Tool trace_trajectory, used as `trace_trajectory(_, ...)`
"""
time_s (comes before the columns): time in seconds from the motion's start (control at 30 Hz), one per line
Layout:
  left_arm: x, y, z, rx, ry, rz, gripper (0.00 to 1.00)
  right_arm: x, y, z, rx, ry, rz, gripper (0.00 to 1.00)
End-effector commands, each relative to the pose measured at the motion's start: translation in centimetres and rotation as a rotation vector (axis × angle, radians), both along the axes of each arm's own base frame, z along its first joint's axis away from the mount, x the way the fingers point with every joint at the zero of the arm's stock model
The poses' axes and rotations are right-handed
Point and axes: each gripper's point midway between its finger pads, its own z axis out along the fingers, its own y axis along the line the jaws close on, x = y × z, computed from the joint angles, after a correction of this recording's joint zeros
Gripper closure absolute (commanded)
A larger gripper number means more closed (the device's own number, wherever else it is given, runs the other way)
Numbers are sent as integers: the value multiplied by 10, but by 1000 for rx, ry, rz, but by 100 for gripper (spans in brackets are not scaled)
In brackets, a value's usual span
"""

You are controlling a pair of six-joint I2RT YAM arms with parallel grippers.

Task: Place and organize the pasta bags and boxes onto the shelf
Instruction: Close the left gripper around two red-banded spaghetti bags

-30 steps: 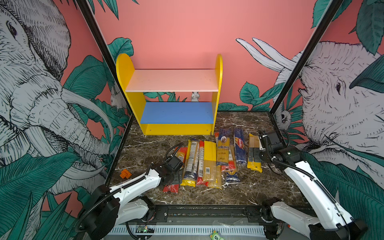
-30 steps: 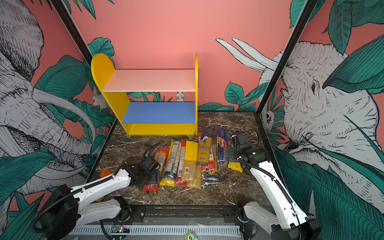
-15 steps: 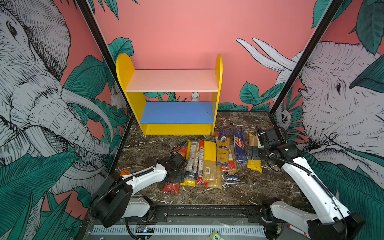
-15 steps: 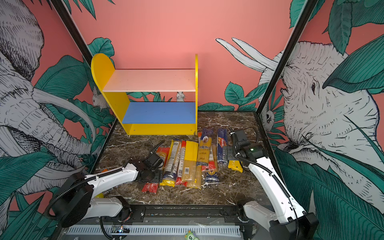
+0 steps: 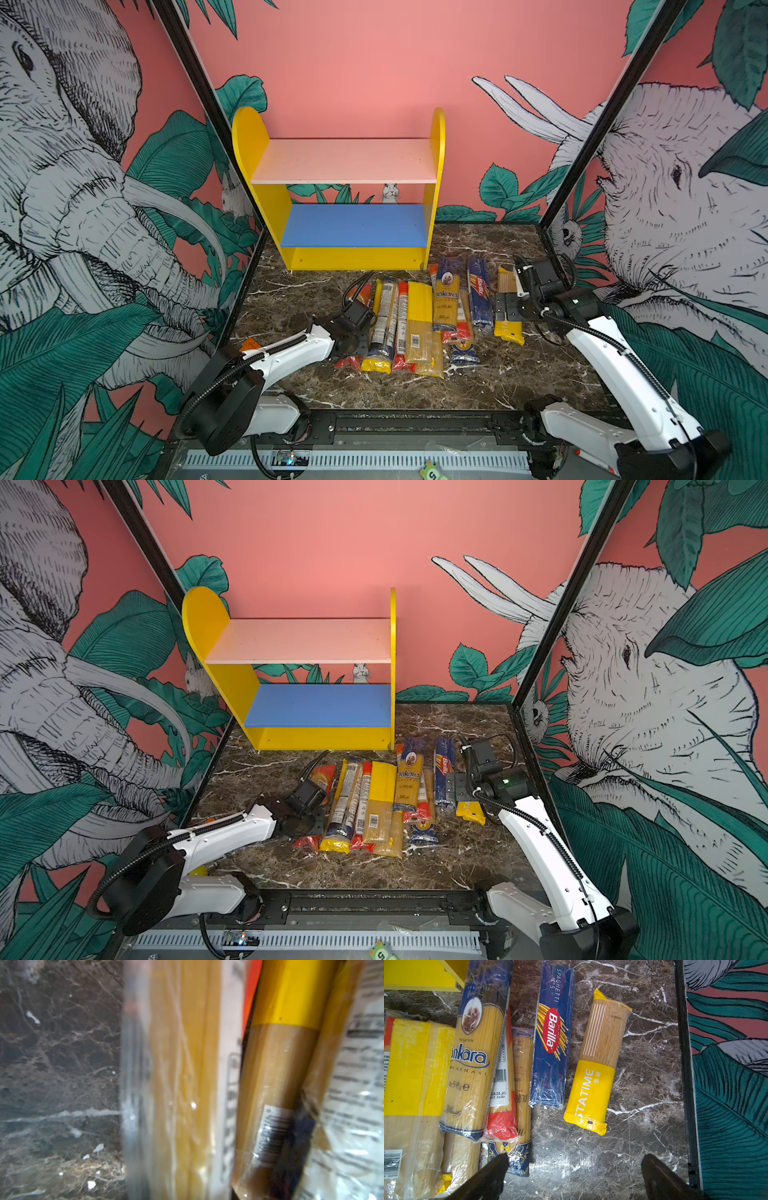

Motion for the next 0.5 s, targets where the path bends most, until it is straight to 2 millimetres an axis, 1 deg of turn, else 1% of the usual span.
trace_trajectory(0.0,-36,16,-24,69,169,-35,100,-1,3,4,13,-15,13,1)
trace_trajectory(0.1,-28,14,-4,60,124,-40,100,1,7,6,30,-19,19,1)
trace_trajectory(0.17,-22,12,15,43,77,-44,100,3,10,7,41,-18,29,1)
trace_trajectory(0.27,-13,12,44,27,-4,-52,100,6,15,8,61,-18,43,1)
trace_trajectory(0.33,-6,15,68,31,-62,-55,100,8,18,7,77,-23,48,1)
trace_trajectory(0.47,1,20,105,44,-130,-66,100,11,22,3,89,-21,50,1)
